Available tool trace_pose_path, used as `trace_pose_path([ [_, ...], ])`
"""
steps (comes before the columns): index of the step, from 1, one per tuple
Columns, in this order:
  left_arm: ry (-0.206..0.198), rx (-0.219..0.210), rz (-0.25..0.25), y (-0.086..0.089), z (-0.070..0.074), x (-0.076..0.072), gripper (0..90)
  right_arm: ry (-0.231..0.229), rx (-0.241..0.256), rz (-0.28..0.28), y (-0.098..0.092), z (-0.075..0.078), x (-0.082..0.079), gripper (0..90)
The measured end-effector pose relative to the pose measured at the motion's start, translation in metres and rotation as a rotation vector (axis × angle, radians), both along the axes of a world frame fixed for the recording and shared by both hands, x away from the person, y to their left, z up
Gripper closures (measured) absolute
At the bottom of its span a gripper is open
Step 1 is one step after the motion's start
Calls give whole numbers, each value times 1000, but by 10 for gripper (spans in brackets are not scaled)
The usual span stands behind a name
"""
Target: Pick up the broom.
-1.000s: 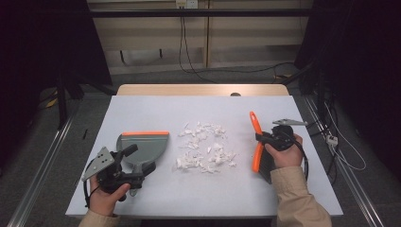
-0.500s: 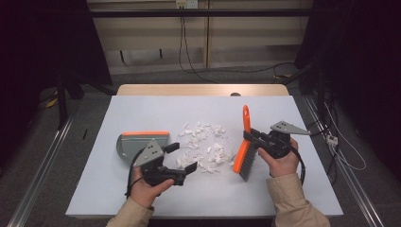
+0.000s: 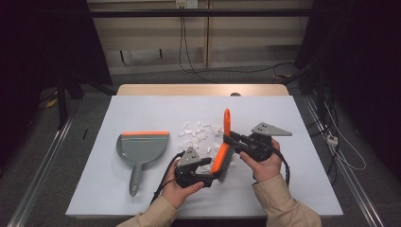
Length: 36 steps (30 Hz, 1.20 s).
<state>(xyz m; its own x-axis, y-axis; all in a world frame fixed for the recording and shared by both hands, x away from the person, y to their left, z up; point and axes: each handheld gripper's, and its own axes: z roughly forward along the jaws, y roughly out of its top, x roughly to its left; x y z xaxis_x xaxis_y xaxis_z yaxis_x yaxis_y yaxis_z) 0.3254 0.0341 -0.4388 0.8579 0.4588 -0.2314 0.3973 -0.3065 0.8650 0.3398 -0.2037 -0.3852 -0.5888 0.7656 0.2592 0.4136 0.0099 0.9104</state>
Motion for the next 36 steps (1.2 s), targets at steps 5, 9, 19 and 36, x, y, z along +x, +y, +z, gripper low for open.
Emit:
trace_pose_path([
  [5, 42, 1, 17, 2, 4, -1, 667, -1, -13, -14, 11, 6, -4, 708],
  [9, 63, -25, 49, 8, 8, -2, 690, -8, 2, -22, 16, 12, -7, 702],
  [19, 15, -81, 135, 16, 16, -2, 703, -56, 14, -16, 24, 20, -8, 465],
  [36, -98, -75, 269, 15, 20, -4, 704, 20, 19, -165, 60, -3, -10, 277],
])
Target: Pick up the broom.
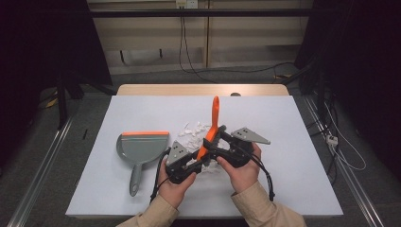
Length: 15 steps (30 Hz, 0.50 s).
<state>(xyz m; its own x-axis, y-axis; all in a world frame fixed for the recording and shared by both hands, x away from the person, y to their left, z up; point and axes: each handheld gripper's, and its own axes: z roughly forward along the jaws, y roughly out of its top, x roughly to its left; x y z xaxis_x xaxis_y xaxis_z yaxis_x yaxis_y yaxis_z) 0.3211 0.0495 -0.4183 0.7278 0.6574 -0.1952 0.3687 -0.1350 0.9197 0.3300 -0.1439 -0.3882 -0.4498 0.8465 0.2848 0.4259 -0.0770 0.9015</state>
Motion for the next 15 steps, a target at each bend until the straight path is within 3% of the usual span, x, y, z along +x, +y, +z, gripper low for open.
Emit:
trace_pose_path([
  [3, -14, 6, 9, -2, 0, -2, 697, 41, 16, -25, 7, -6, 3, 291],
  [7, -43, 28, 16, -2, 1, -4, 683, 115, 66, -23, 12, -9, 4, 386],
  [11, -67, 48, 33, -5, 0, -6, 646, 126, 136, -22, 14, -8, 2, 514],
  [15, -68, 71, 55, -9, -2, -8, 607, 143, 148, 17, 17, -7, 2, 585],
])
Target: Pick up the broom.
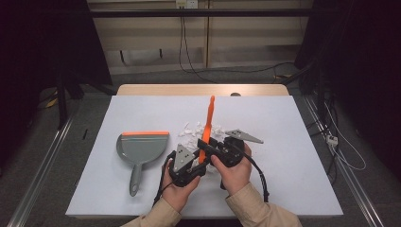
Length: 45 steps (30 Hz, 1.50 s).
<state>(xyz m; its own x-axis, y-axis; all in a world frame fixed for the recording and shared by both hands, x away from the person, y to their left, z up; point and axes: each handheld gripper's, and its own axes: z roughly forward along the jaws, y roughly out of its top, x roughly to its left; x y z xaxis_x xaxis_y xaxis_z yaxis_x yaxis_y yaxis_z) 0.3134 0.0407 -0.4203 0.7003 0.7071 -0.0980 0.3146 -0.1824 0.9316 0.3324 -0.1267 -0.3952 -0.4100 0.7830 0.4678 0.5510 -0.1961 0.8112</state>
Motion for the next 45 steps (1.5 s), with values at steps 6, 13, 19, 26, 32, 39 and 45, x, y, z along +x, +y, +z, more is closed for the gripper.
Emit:
trace_pose_path([
  [6, -29, -24, 12, 2, 3, 0, 627, -3, 1, -15, 2, 3, 3, 531],
  [13, -77, -4, 18, 1, 6, -2, 616, 24, 6, -23, 5, 8, 13, 581],
  [19, -97, -64, -11, 8, 7, 2, 563, 31, 70, 38, -2, 9, 21, 696],
  [26, -83, -76, -40, 25, 14, 7, 400, -23, 15, -5, -40, 18, 28, 696],
  [32, -56, -101, -59, 47, 19, 18, 269, -14, -79, -11, -74, 23, 29, 696],
  [39, -21, -96, -73, 71, 24, 25, 148, 12, -108, -7, -98, 31, 29, 697],
  [45, -14, -100, -64, 96, 30, 30, 98, 22, -159, -22, -119, 37, 29, 697],
])
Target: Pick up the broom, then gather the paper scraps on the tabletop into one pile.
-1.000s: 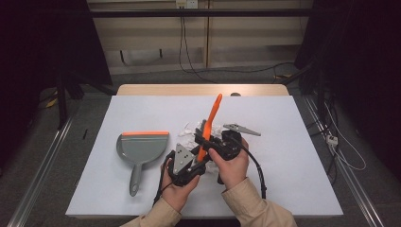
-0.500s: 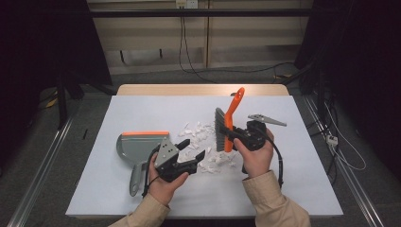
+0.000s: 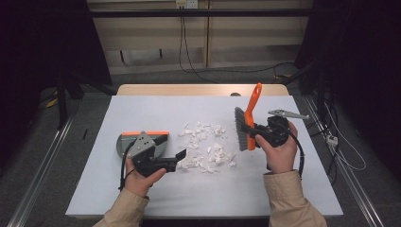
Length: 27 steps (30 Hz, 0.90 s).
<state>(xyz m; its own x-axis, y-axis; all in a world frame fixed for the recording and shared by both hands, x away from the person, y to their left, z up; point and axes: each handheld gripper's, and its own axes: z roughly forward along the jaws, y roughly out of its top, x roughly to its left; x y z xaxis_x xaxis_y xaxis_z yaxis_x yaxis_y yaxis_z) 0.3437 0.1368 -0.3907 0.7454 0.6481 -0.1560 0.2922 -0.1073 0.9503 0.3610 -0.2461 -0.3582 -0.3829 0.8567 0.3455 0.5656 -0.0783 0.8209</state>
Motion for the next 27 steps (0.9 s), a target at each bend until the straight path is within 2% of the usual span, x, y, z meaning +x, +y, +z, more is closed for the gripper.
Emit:
trace_pose_path([
  [3, -3, -13, 5, 10, 3, 2, 85, 18, -34, -2, -10, -4, 2, 697],
  [5, 4, -11, 5, 16, 4, 4, 67, 38, -34, -3, -14, -7, 3, 697],
  [11, 0, -26, 22, 29, 3, 9, 49, 75, -63, 22, -16, -9, 4, 698],
  [13, -3, -25, 21, 32, 3, 9, 48, 81, -104, 21, -15, -11, 5, 697],
  [14, 0, -28, 21, 33, 2, 9, 48, 98, -122, 18, -16, -11, 5, 697],
  [18, -2, -26, 17, 37, 2, 10, 47, 114, -128, 23, -19, -13, 7, 698],
  [22, -1, -45, 22, 43, 1, 10, 47, 133, -176, 24, -19, -16, 9, 698],
  [27, 4, -42, 37, 49, 0, 10, 46, 156, -233, 31, -17, -26, 14, 697],
])
